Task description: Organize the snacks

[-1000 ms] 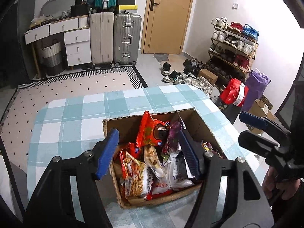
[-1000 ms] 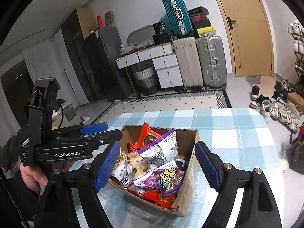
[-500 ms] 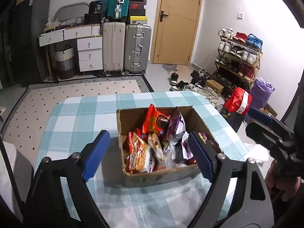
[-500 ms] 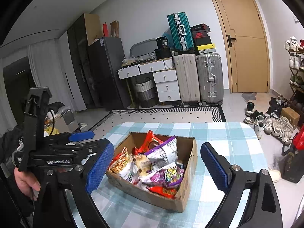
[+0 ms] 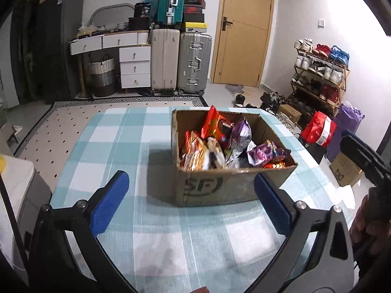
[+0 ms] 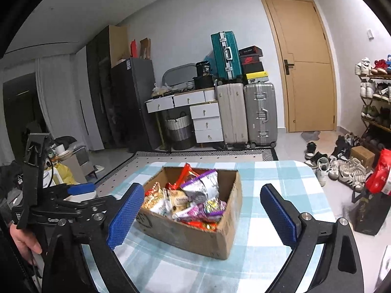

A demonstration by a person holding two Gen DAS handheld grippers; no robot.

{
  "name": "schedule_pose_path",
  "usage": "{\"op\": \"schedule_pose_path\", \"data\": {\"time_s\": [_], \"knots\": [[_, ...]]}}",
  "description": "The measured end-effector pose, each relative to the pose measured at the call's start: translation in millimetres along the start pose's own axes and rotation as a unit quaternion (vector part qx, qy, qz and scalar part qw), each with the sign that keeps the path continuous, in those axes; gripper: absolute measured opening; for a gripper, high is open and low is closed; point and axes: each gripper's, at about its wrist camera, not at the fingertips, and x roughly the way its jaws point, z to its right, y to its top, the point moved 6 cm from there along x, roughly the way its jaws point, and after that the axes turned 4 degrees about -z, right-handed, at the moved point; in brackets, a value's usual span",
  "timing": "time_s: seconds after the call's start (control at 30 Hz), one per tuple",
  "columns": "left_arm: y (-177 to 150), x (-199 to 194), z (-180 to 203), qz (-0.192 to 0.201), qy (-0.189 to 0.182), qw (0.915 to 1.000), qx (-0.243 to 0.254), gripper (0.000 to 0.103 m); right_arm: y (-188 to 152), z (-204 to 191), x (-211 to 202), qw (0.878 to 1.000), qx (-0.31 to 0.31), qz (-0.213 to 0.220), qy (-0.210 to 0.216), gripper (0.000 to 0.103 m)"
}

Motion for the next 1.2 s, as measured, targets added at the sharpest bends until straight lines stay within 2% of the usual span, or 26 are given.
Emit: {"op": "schedule_pose_path", "data": {"time_s": [0.13,0.33,0.47,0.63,0.73,0.83,1.2], "knots": [[-16.8,-0.5,-6.7,0.008,0.010,0.9999,-0.002,0.102,-21.4,2.9,-1.3,1.000,-0.003,-0.015,-0.005,0.099],[-36.2,0.9,-15.2,0.025,0.017,0.9995,0.004,0.102,-48.9,3.1,-5.7,1.000,-0.017,-0.014,-0.017,0.100],[-43.4,-1.3,-18.4,0.039,0.014,0.9991,0.000,0.102,-66.2,7.2,-5.4,0.999,-0.018,-0.019,-0.040,0.100],[-49.7,-3.0,-25.0,0.069,0.026,0.9973,0.002,0.102,-74.7,14.7,-3.9,0.999,-0.019,-0.017,-0.047,0.100],[-52.1,-7.3,-27.3,0.107,0.020,0.9940,0.009,0.102,-81.2,17.8,-4.6,0.999,-0.018,-0.013,-0.048,0.100],[-54.1,-6.6,-29.3,0.134,0.047,0.9895,0.024,0.102,-85.6,20.2,-4.6,0.999,-0.020,-0.007,-0.050,0.100],[-59.0,21.4,-35.9,0.107,0.057,0.9923,0.025,0.102,-91.5,19.0,-2.8,0.997,-0.037,-0.008,-0.067,0.102]]}}
